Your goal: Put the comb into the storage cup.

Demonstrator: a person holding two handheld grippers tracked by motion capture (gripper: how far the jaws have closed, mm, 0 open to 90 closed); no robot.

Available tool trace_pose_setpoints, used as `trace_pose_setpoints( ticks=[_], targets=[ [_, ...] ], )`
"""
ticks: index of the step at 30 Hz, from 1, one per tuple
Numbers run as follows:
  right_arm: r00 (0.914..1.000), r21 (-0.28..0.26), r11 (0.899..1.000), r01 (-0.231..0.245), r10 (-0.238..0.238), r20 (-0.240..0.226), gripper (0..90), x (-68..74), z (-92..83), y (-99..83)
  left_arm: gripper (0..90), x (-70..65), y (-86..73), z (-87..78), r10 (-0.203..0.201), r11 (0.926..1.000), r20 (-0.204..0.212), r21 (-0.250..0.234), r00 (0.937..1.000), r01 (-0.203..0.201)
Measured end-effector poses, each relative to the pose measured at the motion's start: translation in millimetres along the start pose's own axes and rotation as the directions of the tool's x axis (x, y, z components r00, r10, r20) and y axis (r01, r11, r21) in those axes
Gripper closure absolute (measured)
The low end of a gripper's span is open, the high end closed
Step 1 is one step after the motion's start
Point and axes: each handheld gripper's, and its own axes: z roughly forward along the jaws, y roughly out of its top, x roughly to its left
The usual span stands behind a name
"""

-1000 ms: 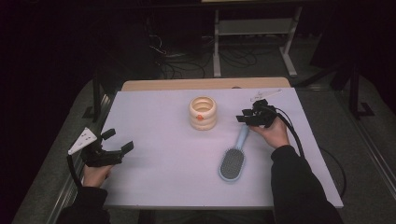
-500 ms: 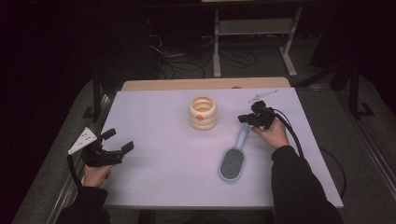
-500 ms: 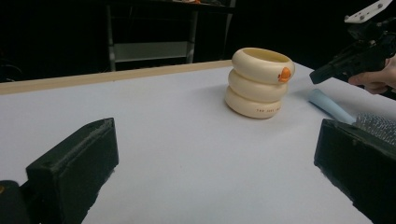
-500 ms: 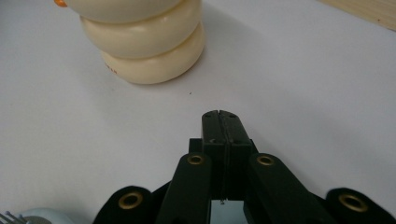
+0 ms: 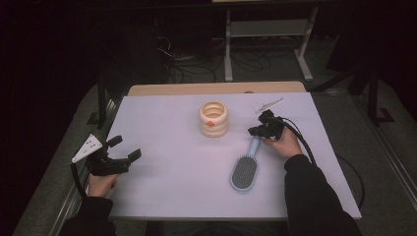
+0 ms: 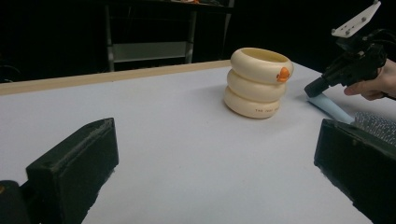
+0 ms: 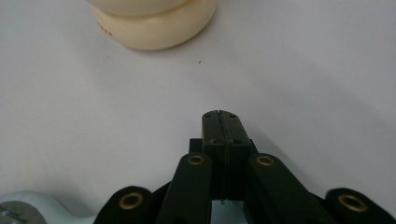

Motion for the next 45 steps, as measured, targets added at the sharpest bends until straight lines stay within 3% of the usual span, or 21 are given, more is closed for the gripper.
trace_pose_setpoints(
  ticks=[21,45],
  targets=[
    [0.9993,0.069,0.998,0.000,-0.003,0.037,89.0,-5.2,1.4,-7.4,0.0,-1.0,0.2,0.1,0.006,1.0000,0.010,0.001,0.9999,-0.006],
    [0.9977,0.100,0.995,-0.016,0.009,0.066,89.0,-16.4,-24.8,-30.3,0.0,-1.6,-0.3,1.7,0.005,0.9999,0.011,0.011,0.9999,-0.005]
  ],
)
